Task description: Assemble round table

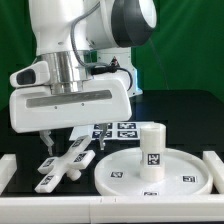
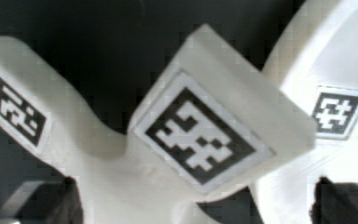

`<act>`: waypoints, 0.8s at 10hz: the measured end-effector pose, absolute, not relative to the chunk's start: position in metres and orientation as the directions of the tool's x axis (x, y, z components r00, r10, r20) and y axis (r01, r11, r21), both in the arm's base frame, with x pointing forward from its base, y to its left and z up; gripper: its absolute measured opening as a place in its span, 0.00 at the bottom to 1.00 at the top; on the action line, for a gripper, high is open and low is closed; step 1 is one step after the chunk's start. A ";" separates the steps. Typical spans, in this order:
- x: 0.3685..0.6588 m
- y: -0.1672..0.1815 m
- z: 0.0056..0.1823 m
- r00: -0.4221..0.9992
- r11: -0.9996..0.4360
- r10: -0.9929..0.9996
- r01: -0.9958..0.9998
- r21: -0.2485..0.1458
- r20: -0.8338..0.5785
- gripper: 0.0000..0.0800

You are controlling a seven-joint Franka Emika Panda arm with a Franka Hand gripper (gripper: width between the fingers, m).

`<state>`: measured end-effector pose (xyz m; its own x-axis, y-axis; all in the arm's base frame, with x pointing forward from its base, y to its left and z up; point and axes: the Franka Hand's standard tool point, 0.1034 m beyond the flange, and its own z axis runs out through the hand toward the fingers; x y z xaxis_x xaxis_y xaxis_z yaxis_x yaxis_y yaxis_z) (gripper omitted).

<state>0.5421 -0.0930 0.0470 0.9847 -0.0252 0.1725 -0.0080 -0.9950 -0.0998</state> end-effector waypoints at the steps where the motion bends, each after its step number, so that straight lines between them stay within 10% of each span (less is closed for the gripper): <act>1: 0.544 -0.103 0.057 0.993 -0.986 0.014 0.033 -0.165 0.116 0.81; 4: 0.553 -0.121 0.070 0.994 -0.969 0.054 0.074 -0.234 0.091 0.81; 8: 0.554 -0.123 0.069 0.992 -0.972 0.064 0.086 -0.219 0.107 0.81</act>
Offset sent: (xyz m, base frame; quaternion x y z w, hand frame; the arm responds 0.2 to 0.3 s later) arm 0.0071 -0.0004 0.0207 0.1048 -0.0280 -0.0335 0.9935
